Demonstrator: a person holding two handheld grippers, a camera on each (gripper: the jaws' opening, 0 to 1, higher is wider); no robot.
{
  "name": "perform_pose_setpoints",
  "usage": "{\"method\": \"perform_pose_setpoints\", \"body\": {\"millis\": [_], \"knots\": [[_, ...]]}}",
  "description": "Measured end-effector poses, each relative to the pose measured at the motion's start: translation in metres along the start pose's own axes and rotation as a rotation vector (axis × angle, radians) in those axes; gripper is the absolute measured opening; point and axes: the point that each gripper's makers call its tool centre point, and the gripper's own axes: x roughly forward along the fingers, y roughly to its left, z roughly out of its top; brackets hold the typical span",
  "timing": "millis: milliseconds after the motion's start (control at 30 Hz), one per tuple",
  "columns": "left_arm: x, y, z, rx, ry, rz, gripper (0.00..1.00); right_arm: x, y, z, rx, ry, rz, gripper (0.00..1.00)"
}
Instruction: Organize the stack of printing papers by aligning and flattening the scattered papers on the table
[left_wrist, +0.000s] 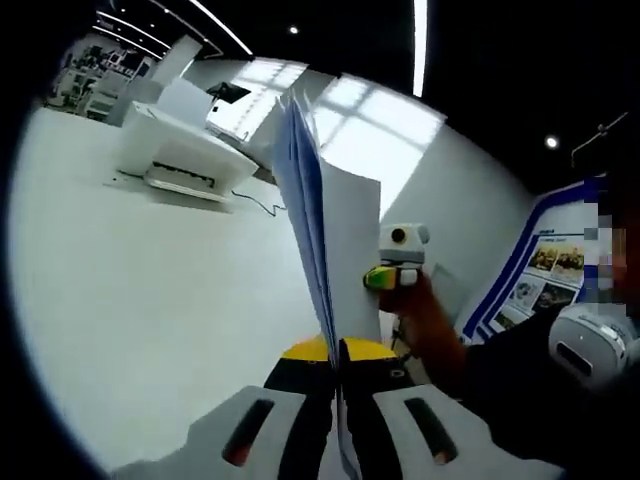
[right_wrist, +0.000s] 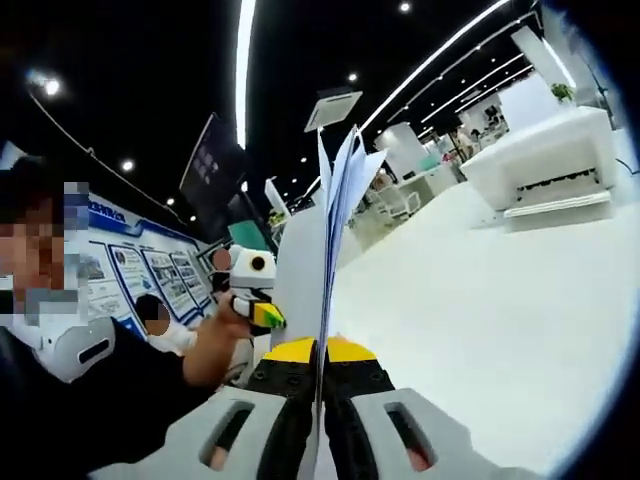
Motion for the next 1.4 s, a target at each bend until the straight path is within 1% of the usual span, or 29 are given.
{"method": "perform_pose_setpoints", "body": {"millis": [267,400,533,633,733,933,1067,1400], "knots": [[0.006,0.019,-0.002,0.008,0.016,0.032,0.07,0.005,-0.020,-0.005,0.003,0.007,-0.029,0.00],[0.011,0.032,-0.004,0.014,0.033,0.061,0.07,0.007,-0.031,-0.009,-0.001,0.014,-0.056,0.00],[0.015,0.042,-0.007,0.013,0.041,0.078,0.07,0.009,-0.040,-0.013,-0.013,0.021,-0.079,0.00],[0.018,0.052,-0.010,0.022,0.055,0.105,0.07,0.011,-0.051,-0.016,-0.019,0.032,-0.100,0.00],[0.020,0.060,-0.012,0.026,0.064,0.126,0.07,0.012,-0.056,-0.016,-0.013,0.030,-0.107,0.00],[0.022,0.070,-0.016,0.026,0.070,0.147,0.07,0.016,-0.066,-0.020,-0.004,0.034,-0.123,0.00],[0.025,0.081,-0.021,0.031,0.088,0.174,0.07,0.020,-0.078,-0.026,-0.012,0.056,-0.154,0.00],[0.033,0.100,-0.025,0.041,0.115,0.217,0.08,0.024,-0.099,-0.033,-0.031,0.085,-0.210,0.00]]}}
